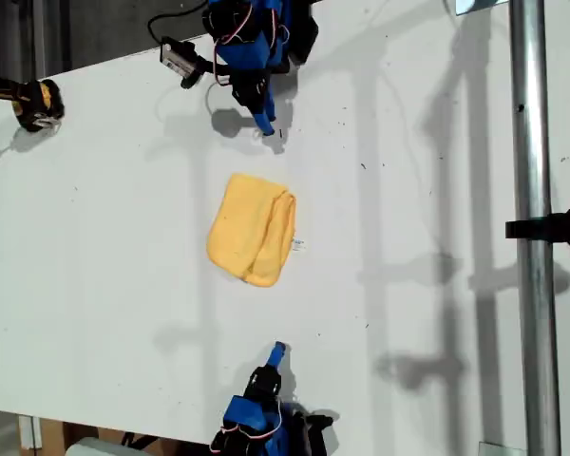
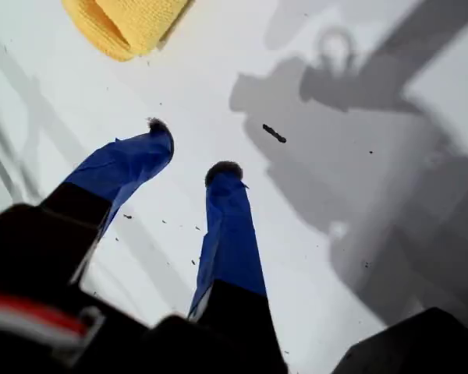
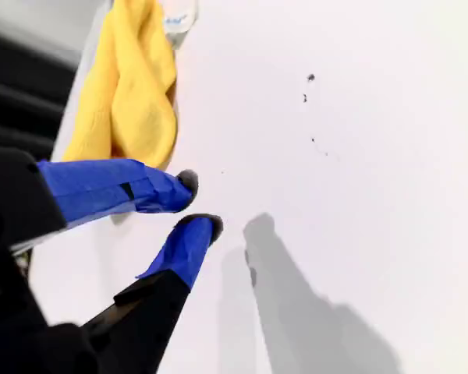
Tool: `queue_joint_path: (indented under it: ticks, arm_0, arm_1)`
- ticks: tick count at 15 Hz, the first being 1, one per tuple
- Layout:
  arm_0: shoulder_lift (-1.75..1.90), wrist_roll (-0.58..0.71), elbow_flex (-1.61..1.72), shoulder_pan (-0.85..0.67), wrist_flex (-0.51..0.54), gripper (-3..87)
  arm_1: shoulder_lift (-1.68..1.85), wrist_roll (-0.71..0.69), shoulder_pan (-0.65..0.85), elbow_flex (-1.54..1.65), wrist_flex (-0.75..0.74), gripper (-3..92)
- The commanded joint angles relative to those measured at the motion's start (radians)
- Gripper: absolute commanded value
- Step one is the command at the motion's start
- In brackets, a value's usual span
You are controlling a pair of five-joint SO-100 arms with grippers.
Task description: Grasp corners of a towel and fold twice.
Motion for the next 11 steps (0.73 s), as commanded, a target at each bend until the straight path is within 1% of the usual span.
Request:
queue_joint_path:
  ticks: [1,11]
  arm_0:
    - [0.005,0.086,0.005,-0.014,-0.002,6.7]
    - [0.005,0.086,0.005,-0.015,0.0,6.7]
  arm_1:
    - [0.003,-0.017,-0.046,-0.011,0.011,14.7]
    - [0.003,-0.017,-0.054,-0.011,0.011,14.7]
